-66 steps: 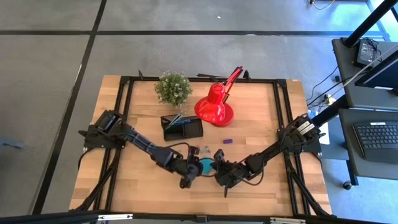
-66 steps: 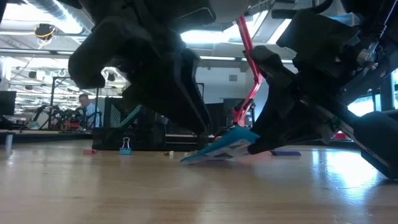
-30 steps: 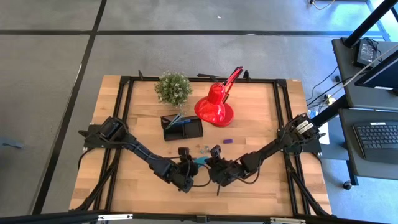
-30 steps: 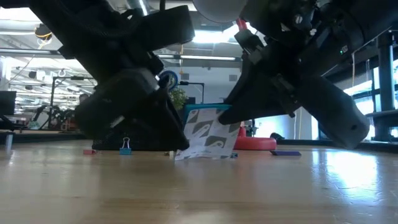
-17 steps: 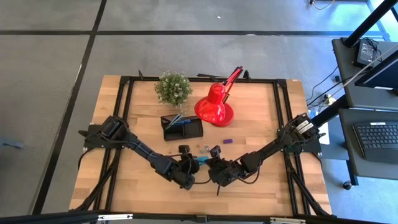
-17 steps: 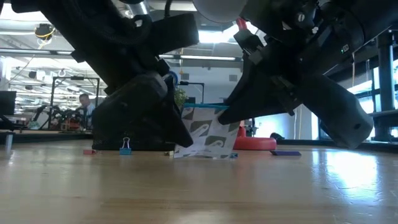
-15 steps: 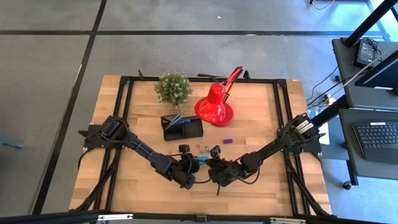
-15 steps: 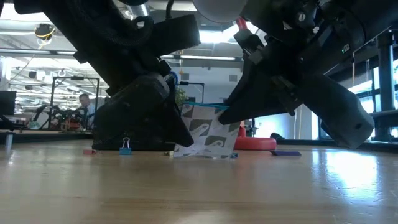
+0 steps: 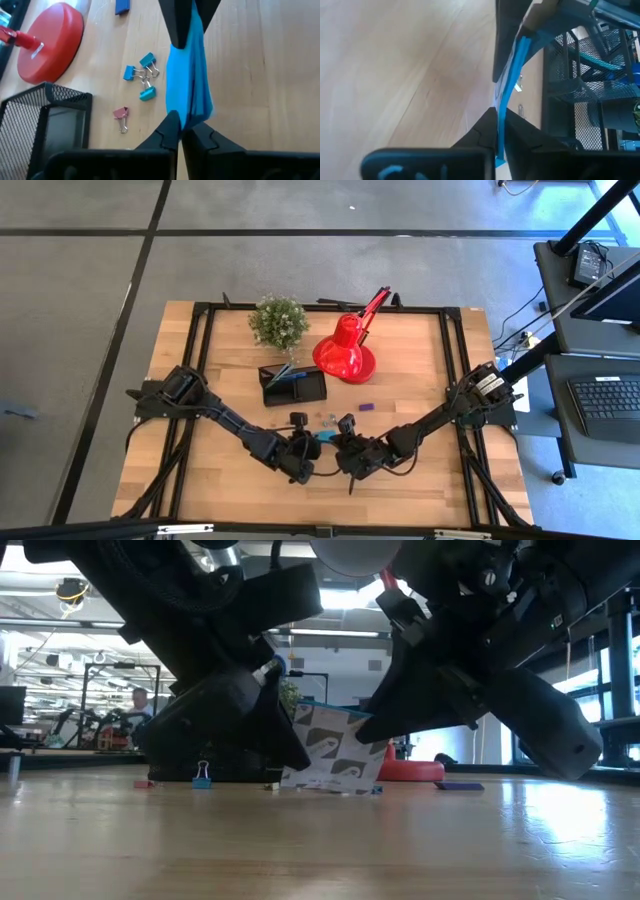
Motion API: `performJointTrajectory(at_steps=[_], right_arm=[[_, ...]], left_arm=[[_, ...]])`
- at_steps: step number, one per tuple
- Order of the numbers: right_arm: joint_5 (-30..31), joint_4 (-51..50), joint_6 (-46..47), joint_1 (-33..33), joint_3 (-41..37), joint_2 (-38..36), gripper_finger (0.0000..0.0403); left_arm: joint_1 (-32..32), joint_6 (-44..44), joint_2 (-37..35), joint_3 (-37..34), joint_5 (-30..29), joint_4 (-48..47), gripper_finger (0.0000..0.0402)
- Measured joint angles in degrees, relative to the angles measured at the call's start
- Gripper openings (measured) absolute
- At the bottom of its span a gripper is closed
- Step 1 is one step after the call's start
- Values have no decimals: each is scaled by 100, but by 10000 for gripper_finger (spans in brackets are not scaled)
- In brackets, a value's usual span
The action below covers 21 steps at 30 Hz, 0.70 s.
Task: Pick and place office supplies into organizer
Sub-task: Put the blue sticky notes into the black desk organizer
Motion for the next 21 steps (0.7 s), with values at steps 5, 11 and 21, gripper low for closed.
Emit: performJointTrajectory(at_steps=[5,11,21], right_arm=[[-39,-89,62,7,-2,0,79],[-175,-549,615,11,-11,-204,154],[-173,-1609,1738,130,-125,-1378,171]], left_arm=[[0,400,0,0,-18,-11,5],[0,744,-39,0,-145,-24,4],[-33,1797,-510,2,-1281,-317,4]])
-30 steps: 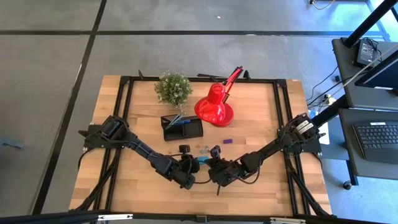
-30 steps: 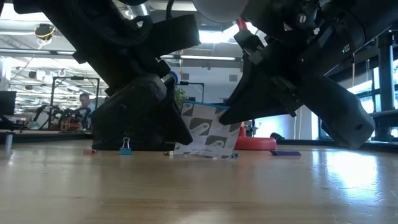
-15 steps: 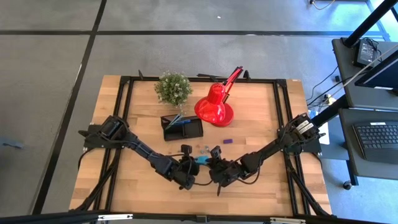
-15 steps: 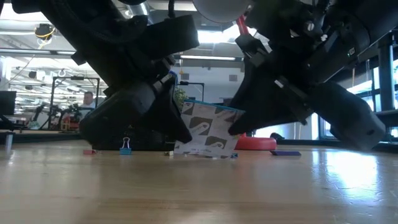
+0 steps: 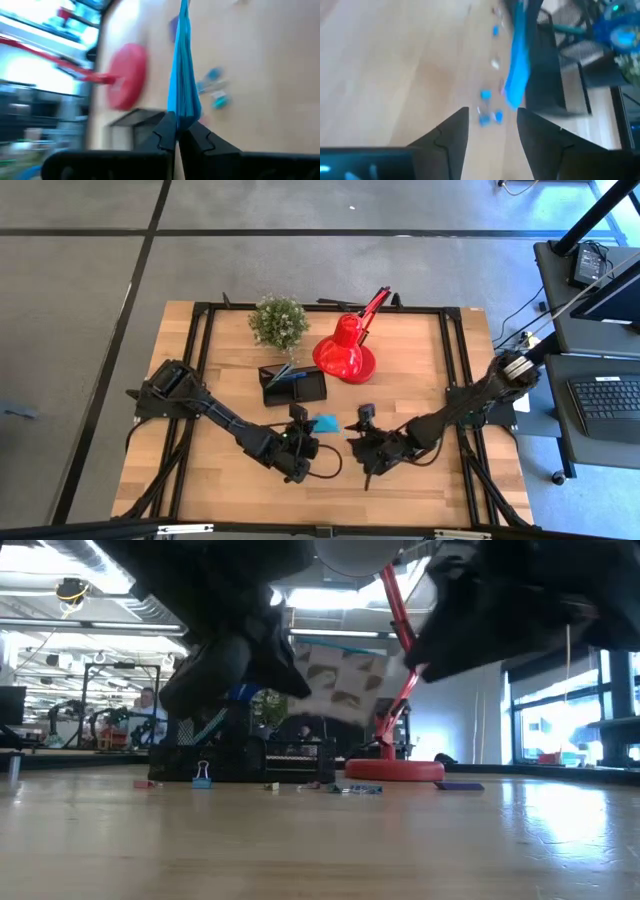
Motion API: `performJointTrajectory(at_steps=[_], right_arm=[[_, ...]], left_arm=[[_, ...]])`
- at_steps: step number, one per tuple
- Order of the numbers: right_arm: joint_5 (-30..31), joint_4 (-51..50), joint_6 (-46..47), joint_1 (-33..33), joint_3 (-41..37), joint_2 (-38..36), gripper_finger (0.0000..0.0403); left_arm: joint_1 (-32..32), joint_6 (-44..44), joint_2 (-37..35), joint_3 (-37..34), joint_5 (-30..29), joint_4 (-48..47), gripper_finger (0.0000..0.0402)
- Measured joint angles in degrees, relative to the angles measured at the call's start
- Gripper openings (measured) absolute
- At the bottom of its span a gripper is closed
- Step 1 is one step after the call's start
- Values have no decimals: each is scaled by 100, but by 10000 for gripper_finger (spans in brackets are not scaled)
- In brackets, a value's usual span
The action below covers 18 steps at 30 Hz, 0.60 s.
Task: Pick and place office supplies into organizer
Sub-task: Put the blue sticky notes into the black desk organizer
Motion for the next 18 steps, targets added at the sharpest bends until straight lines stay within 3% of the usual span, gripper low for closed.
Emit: performJointTrajectory(at_steps=[5,12,18], right_arm=[[-387,-1,389,1,-739,-810,171],[-389,963,590,3,-1857,-2005,171],[-333,1426,189,-193,-2286,-2657,171]], left_arm=[[30,657,-19,-2,-1013,-445,4],[387,782,-13,-2,-1238,-1177,4],[827,772,-12,-2,-1112,-1635,3]])
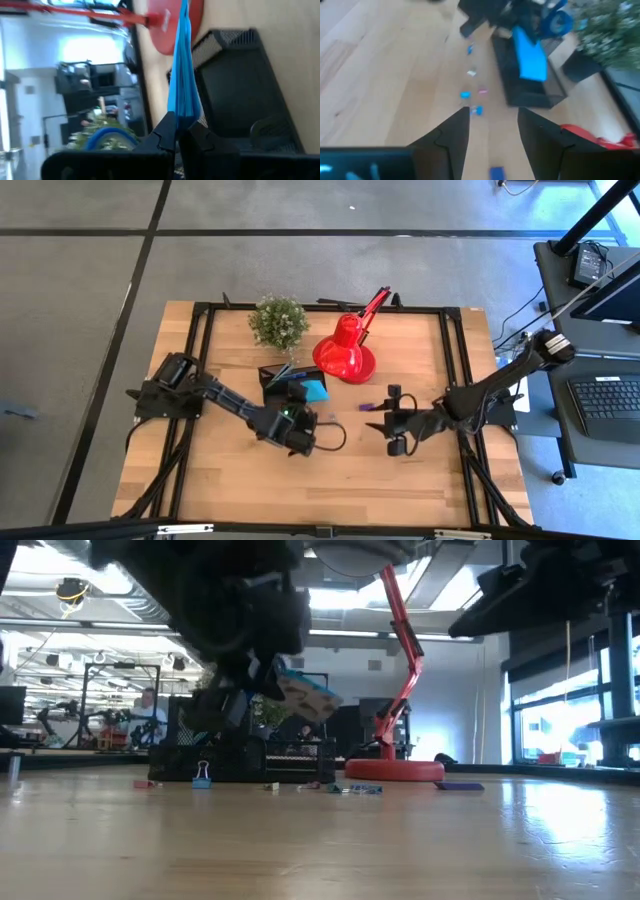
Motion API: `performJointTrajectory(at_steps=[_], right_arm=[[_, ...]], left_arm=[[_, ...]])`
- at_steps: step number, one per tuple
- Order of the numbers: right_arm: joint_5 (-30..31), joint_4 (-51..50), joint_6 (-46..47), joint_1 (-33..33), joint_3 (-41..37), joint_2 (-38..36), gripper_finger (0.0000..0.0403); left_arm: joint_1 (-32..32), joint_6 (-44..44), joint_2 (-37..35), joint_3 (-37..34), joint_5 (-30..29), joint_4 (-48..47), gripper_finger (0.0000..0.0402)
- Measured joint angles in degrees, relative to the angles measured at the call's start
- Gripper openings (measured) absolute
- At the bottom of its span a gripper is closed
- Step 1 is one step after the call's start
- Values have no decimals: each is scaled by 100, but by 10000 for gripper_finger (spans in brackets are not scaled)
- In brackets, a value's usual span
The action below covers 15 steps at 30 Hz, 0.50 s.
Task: Pick and place office supplies into organizer
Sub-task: Put the blue sticky notes into the black desk organizer
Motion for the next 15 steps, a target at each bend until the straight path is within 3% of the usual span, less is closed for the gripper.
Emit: performJointTrajectory(at_steps=[4,15], right_arm=[[3,13,-158,-266,-28,-231,171],[-1,-218,-193,-621,-98,-264,171]], left_arm=[[348,-32,0,0,630,-22,3],[690,298,2,-170,694,-23,3]])
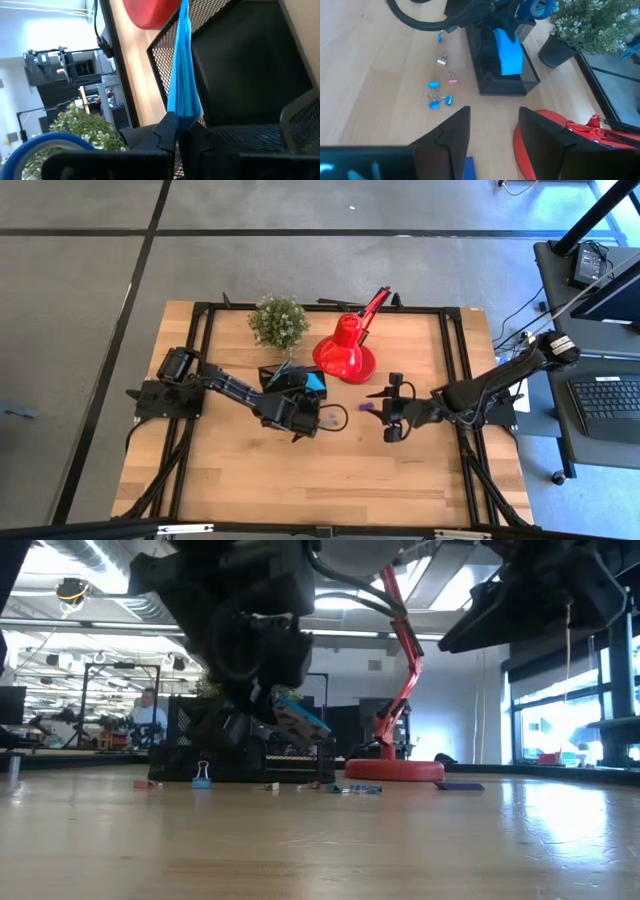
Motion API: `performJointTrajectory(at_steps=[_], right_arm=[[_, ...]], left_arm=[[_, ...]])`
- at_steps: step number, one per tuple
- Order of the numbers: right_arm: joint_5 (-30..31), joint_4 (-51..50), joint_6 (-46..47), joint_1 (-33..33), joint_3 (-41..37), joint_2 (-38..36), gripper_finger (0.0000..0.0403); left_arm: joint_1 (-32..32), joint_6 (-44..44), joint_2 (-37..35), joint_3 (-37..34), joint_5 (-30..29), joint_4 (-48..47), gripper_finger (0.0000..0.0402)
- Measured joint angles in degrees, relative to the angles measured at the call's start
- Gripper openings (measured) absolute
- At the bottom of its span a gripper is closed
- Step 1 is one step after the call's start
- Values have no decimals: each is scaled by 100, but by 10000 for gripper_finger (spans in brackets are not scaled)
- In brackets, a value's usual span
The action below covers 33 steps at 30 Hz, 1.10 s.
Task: Pick and place office supplies into organizer
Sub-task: Put the blue sticky notes into the black desk organizer
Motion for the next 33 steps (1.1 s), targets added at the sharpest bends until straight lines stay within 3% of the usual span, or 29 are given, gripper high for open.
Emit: performJointTrajectory(at_steps=[17,33], right_arm=[[0,42,-153,-375,0,0,171],[-2,42,-130,-373,0,0,171]], left_arm=[[259,1785,0,-75,494,338,6],[297,1854,0,-75,492,432,79]])
